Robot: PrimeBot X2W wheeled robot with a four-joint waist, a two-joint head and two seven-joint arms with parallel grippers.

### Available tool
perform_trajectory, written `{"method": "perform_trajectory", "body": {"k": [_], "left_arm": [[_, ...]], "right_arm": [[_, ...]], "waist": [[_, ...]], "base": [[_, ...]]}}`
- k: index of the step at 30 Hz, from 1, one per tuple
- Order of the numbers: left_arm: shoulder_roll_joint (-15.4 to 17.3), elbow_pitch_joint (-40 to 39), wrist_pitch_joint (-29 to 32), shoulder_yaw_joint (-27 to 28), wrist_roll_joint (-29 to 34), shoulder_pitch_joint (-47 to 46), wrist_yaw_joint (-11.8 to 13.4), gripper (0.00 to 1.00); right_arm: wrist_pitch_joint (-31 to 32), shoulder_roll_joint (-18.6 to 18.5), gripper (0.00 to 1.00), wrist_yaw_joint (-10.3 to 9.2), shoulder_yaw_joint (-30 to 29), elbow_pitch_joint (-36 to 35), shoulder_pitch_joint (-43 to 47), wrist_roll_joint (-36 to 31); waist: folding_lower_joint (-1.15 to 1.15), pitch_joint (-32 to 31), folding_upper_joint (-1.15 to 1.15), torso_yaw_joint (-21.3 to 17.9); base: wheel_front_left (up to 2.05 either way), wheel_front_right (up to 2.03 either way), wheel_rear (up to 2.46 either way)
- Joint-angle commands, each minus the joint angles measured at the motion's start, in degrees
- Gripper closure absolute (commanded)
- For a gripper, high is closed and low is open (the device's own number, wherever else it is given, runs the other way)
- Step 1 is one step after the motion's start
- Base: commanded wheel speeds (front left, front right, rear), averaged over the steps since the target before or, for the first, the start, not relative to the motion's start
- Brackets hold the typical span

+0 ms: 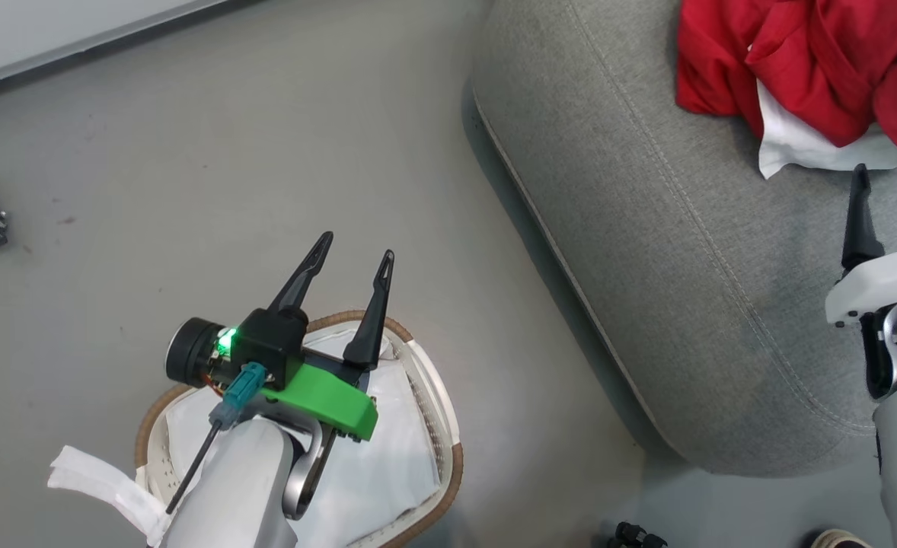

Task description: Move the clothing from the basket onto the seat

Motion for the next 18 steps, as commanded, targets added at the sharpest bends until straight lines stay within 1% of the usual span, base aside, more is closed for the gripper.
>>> {"method": "perform_trajectory", "body": {"k": [1,4,9,14,18], "left_arm": [[-0.1,-0.2,0.0,1.0,0.7,1.3,-0.2,0.00],[-0.4,0.2,0.0,3.5,1.3,2.4,-0.2,0.00],[-1.1,0.6,0.0,8.7,2.0,4.1,0.1,0.00],[-1.8,0.2,0.0,14.1,2.7,5.6,1.0,0.00],[-2.2,0.1,0.0,17.9,3.2,7.0,1.9,0.00]], "right_arm": [[-0.1,0.0,0.00,-0.08,1.3,-1.4,1.5,1.0],[-0.1,-0.2,0.00,-0.08,5.0,-5.7,3.5,3.3],[-0.1,0.8,0.00,-0.08,10.8,-11.2,5.0,6.5],[-0.1,1.7,0.00,-0.08,15.9,-13.6,5.8,8.4],[-0.1,2.5,0.00,-0.08,17.4,-14.6,6.2,10.0]], "waist": [[0.00,-2.1,0.00,-0.6],[0.00,-3.9,0.00,-0.4],[0.00,-6.3,0.00,0.6],[0.00,-9.0,0.00,3.2],[0.00,-10.7,0.00,5.7]], "base": [[0.00,0.00,0.00],[0.00,0.00,0.00],[0.00,0.00,0.00],[0.00,0.00,0.00],[0.00,0.00,0.00]]}}
